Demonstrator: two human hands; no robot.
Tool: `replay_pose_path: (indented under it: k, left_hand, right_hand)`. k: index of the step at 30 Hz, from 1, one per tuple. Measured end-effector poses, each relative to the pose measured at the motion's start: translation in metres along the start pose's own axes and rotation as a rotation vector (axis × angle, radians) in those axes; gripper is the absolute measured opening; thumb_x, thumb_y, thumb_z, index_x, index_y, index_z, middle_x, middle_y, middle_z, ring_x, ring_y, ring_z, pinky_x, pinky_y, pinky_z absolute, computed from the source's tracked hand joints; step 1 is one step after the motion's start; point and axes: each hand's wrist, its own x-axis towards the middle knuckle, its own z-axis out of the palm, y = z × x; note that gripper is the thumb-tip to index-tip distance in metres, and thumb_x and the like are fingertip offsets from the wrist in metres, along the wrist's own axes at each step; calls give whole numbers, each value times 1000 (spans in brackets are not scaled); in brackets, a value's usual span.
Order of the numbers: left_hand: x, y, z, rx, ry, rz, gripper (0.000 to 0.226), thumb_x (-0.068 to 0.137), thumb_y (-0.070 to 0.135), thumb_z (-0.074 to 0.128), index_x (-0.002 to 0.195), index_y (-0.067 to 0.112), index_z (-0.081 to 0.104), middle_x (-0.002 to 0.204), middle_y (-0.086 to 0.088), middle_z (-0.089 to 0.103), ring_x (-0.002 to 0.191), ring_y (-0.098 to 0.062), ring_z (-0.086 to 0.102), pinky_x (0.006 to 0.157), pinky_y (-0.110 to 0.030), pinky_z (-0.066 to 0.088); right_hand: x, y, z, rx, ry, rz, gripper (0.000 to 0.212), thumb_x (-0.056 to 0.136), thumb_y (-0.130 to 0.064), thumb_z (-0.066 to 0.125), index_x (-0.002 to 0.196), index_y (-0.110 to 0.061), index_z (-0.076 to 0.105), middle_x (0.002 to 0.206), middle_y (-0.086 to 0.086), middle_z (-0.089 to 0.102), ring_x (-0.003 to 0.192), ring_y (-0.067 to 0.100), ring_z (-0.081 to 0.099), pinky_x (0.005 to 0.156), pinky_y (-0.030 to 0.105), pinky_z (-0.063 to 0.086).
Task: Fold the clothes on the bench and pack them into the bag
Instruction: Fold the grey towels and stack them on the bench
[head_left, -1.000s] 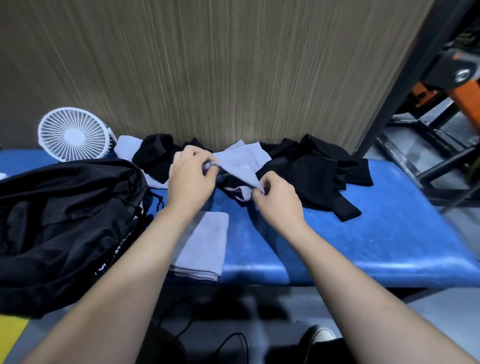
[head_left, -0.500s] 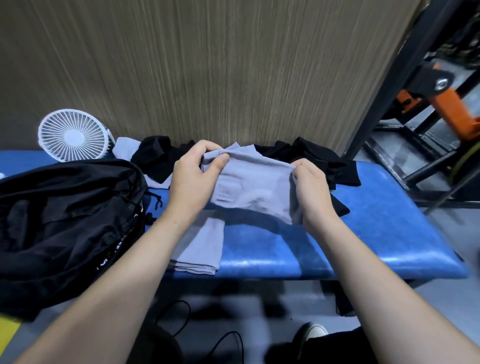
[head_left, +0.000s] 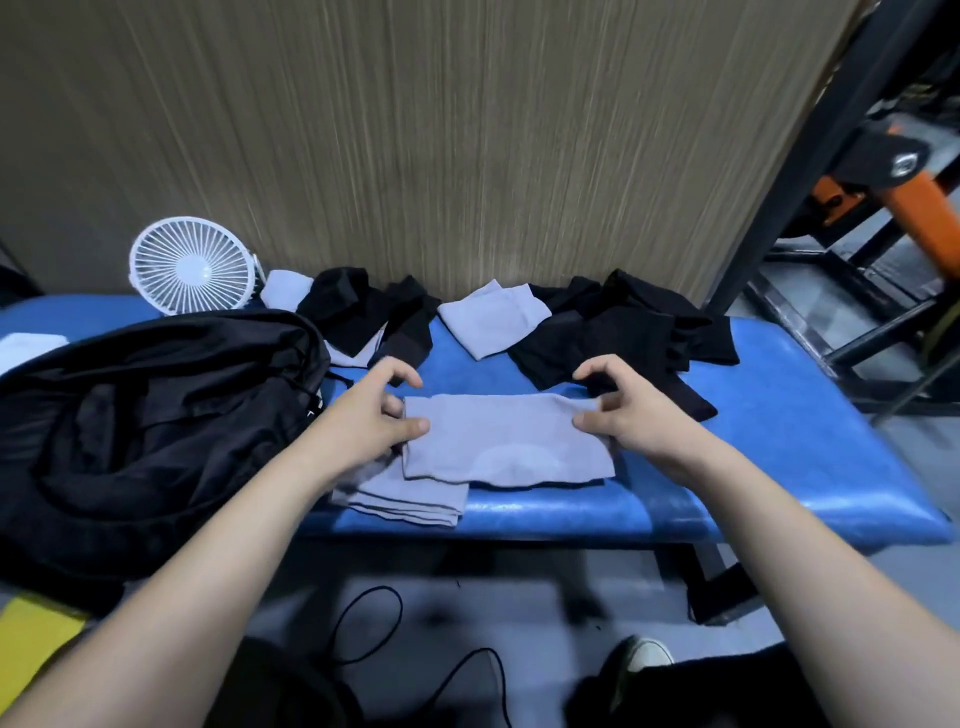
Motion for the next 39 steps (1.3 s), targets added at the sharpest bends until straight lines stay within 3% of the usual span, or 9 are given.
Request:
replay_pose_path:
  k: [5,13,18,22,25,27,31,36,39]
  left_hand:
    - [-4,1,3,88,-7,19,10,82,28,77,85,27,68,63,7,50,60,-10,48,69,-30,41]
    - [-7,-1,3,131,-105,-26,30,78,19,79,102,30,64,48,9,54,49,-8,53,67,-30,45]
    - [-6,-2,3,124,-104,-20,32,80,16,76,106,31,63,48,10,54,48,-6,51,68,-31,45]
    - [-5,-3,4,104,-102,-22,31,81,19,76,106,33,63,50,11,51,51,-12,48,65,-30,41]
    - [-5,-2,4,105,-74,-13,20,86,31,72,104,34,66,66,10,58,61,-12,54,67,-29,43]
    - [-3,-2,4,103,-47,-9,13,93,41,61,100,34,68,85,9,68,82,-13,64,81,-31,50]
    - [-7,2,2,-85,-63,-66,60,82,78,38,102,32,71,102,6,74,97,-15,70,93,-41,53]
    - [-6,0,4,-74,-5,-83,54,73,67,64,88,15,65,89,-5,74,83,-15,65,88,-39,51]
    - [-7,8,7,-271,16,-96,20,85,26,72,89,11,59,72,-5,64,60,-10,59,62,-20,49]
  right_hand:
    - [-4,-1,7,26,-31,-10,35,85,2,71,108,-18,56,64,1,49,53,13,47,50,21,41]
    - [-11,0,3,-34,-85,-9,18,88,3,62,98,-12,63,63,8,50,51,20,46,48,31,42]
    - [-10,-25,17,249,-23,-77,33,90,6,55,116,-15,57,68,11,36,46,20,39,41,29,38]
    - [-3,-40,49,400,-52,-90,37,91,2,58,124,-11,52,62,12,44,47,19,43,40,28,36]
    - [2,-49,74,486,-95,-70,38,91,-3,63,125,-11,48,58,7,51,46,22,45,43,30,39]
    - [7,-53,91,492,-102,-62,39,92,-3,63,126,-11,45,60,9,54,45,24,46,44,31,41]
    - [14,-57,115,397,-173,-24,42,94,-17,66,127,-14,40,71,12,60,49,27,50,47,33,43]
    - [13,-57,112,432,-305,-20,45,96,-1,52,135,-13,34,89,22,68,66,34,64,56,37,52]
    - [10,-54,97,469,-227,-62,37,94,4,50,128,-10,42,87,24,68,63,32,62,56,38,51]
